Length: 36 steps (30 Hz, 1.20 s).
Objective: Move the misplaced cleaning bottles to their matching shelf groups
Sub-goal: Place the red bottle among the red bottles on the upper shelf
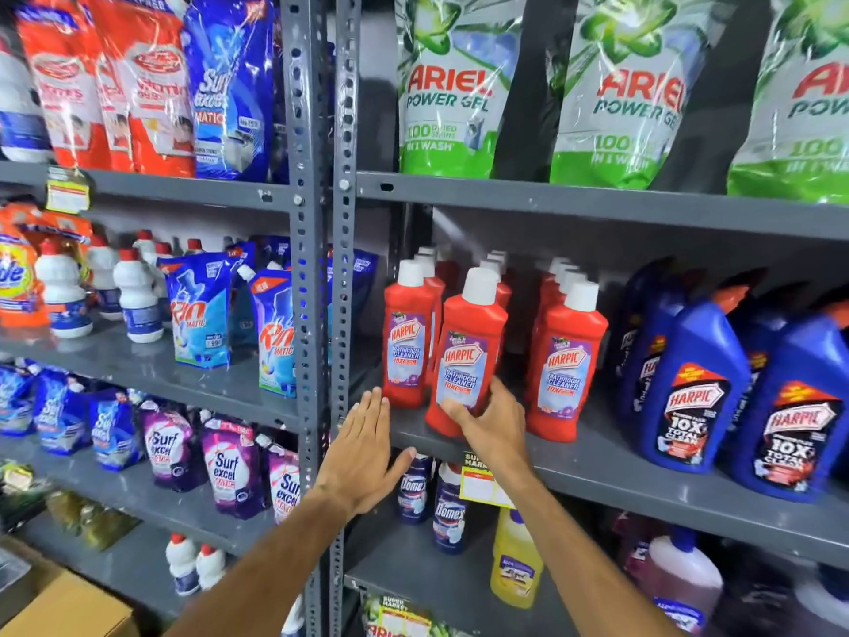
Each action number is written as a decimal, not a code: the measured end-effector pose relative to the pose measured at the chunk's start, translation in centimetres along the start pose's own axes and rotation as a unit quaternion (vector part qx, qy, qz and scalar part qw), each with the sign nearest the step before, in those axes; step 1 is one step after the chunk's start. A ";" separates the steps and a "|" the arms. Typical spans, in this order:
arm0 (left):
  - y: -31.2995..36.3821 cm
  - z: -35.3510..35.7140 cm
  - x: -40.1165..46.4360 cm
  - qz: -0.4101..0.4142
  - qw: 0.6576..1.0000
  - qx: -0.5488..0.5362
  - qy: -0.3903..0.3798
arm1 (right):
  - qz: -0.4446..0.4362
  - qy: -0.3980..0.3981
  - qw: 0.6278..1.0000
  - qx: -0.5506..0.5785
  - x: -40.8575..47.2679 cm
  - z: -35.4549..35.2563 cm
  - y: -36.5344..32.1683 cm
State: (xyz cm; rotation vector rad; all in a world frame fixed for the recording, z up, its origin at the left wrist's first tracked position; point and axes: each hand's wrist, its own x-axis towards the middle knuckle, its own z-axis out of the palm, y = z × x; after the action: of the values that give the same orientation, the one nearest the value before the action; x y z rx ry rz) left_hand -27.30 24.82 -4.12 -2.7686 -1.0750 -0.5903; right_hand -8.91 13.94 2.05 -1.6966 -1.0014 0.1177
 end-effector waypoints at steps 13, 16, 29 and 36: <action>-0.5 1.9 1.0 0.000 1.000 0.012 0.013 | 0.025 -0.013 0.999 -0.022 4.0 0.7 1.8; -0.8 2.2 1.0 -0.004 1.000 0.015 0.010 | 0.018 -0.020 1.000 0.008 4.1 0.9 2.8; -0.4 1.3 0.8 -0.013 1.000 0.024 -0.010 | 0.012 -0.037 0.998 0.048 4.1 0.9 3.6; -0.1 1.0 0.9 -0.012 0.999 0.024 -0.020 | 0.028 -0.037 0.998 0.052 4.3 0.7 4.0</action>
State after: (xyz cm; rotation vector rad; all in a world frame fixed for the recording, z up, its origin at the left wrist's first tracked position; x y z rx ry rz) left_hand -26.41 25.69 -4.64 -2.7417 -1.1160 -0.5075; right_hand -4.37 17.12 0.18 -1.6345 -0.9865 0.2676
